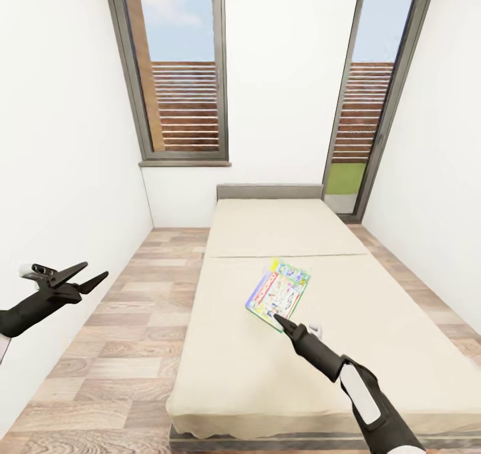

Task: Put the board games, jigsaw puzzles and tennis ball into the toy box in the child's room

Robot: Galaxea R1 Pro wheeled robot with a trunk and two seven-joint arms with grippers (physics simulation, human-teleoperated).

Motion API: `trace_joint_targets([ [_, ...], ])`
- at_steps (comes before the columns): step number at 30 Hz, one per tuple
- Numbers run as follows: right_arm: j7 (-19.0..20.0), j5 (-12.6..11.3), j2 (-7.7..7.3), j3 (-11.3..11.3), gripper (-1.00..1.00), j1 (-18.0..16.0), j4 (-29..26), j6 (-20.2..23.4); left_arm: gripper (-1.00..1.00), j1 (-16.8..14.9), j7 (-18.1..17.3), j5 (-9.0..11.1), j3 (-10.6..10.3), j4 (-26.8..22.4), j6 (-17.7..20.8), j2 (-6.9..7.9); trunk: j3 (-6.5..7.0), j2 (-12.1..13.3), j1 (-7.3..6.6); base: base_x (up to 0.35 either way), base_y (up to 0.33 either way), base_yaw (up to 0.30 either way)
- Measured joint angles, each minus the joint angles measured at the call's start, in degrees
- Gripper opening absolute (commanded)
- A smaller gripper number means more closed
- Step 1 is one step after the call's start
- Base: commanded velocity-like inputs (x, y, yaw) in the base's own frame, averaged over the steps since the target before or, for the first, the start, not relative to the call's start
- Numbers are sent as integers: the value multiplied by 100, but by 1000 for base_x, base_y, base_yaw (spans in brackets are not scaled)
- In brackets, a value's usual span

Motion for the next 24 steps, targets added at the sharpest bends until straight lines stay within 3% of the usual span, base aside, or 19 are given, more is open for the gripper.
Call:
trace_joint_targets([
  [7,4,-39,31,-1,-100,43,-642,17,100,0,0,-3,0,-1,-181,-5,125,281,-154,0,0,0],
  [24,34,-31,32,13,-100,87,-750,-37,100,0,0,-3,11,0,-202,-12,431,963,-527,0,0,0],
])
